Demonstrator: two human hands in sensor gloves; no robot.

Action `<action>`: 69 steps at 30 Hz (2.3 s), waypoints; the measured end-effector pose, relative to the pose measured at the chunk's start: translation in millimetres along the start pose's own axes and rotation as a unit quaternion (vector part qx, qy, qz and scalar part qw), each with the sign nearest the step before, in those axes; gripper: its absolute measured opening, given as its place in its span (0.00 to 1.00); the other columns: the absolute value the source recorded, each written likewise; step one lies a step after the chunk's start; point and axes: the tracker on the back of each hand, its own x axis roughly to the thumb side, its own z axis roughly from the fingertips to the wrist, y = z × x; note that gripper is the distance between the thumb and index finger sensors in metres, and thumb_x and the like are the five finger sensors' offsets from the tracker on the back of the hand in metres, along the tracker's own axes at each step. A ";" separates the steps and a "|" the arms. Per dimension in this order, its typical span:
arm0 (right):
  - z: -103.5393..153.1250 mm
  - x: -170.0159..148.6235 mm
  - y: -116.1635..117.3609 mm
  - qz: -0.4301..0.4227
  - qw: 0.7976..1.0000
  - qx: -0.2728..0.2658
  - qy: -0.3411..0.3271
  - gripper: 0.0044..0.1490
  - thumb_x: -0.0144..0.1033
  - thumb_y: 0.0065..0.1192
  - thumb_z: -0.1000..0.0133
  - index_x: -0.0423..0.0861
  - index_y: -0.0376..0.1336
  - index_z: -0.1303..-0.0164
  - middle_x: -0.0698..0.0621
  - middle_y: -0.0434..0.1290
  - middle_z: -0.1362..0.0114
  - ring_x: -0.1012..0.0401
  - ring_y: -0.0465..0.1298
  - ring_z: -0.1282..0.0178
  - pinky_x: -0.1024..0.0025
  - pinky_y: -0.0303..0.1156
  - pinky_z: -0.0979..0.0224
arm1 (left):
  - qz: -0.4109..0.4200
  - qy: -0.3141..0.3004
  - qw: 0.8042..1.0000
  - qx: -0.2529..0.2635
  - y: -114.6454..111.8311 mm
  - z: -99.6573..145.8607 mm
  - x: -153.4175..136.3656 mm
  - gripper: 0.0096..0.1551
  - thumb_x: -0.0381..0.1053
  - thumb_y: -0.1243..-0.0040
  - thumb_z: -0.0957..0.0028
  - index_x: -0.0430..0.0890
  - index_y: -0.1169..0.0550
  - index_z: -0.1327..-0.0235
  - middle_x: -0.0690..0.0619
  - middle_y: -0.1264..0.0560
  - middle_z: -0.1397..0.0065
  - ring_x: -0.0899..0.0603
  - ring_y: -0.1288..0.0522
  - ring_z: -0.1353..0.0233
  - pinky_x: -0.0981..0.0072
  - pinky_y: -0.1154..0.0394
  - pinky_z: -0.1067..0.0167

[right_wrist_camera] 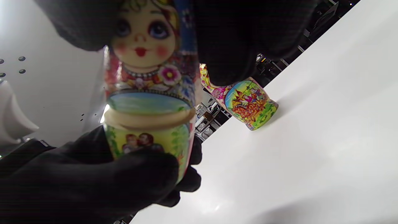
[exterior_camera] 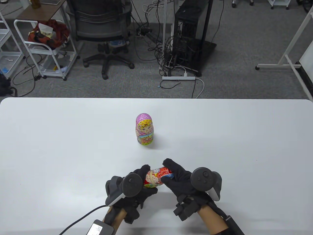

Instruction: Nest individual Russian dolls into a nested set

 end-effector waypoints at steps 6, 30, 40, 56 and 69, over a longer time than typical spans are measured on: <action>-0.6 -0.4 2.9 -0.004 1.000 0.014 -0.003 0.42 0.57 0.61 0.48 0.62 0.47 0.27 0.43 0.66 0.25 0.53 0.79 0.40 0.56 0.75 0.36 | 0.004 -0.004 1.000 -0.004 -1.8 -0.4 0.8 0.58 0.74 0.33 0.63 0.50 0.40 0.24 0.49 0.26 0.29 0.48 0.19 0.37 0.53 0.21 0.39; -0.8 -1.3 7.2 -0.015 0.999 -0.009 0.040 0.43 0.58 0.63 0.49 0.56 0.51 0.27 0.38 0.71 0.33 0.56 0.82 0.48 0.59 0.79 0.42 | 0.000 -0.006 1.000 -0.004 -2.5 -1.1 4.0 0.58 0.72 0.32 0.64 0.46 0.37 0.24 0.46 0.22 0.32 0.46 0.16 0.43 0.52 0.20 0.41; 1.6 9.3 -0.8 0.068 0.996 -0.050 0.025 0.42 0.55 0.65 0.48 0.61 0.49 0.27 0.42 0.63 0.25 0.47 0.75 0.33 0.49 0.70 0.29 | -0.017 0.001 1.000 -0.021 -10.5 -4.4 -2.2 0.65 0.78 0.40 0.62 0.47 0.51 0.20 0.45 0.40 0.17 0.38 0.33 0.21 0.33 0.38 0.27; 1.7 -51.9 -50.5 0.351 0.897 -0.101 0.249 0.45 0.52 0.63 0.46 0.61 0.43 0.24 0.42 0.57 0.20 0.46 0.70 0.28 0.46 0.65 0.25 | -0.163 0.041 0.986 -0.003 -10.7 -6.6 -22.5 0.63 0.79 0.45 0.60 0.55 0.57 0.20 0.43 0.57 0.14 0.32 0.54 0.16 0.24 0.59 0.29; 1.5 -56.1 -51.3 0.329 0.903 -0.054 0.271 0.47 0.56 0.59 0.44 0.66 0.37 0.24 0.41 0.46 0.16 0.41 0.59 0.20 0.40 0.58 0.23 | -0.139 0.049 0.989 -0.013 -13.7 -8.0 -20.5 0.61 0.77 0.45 0.58 0.54 0.56 0.20 0.43 0.56 0.14 0.33 0.52 0.16 0.24 0.58 0.28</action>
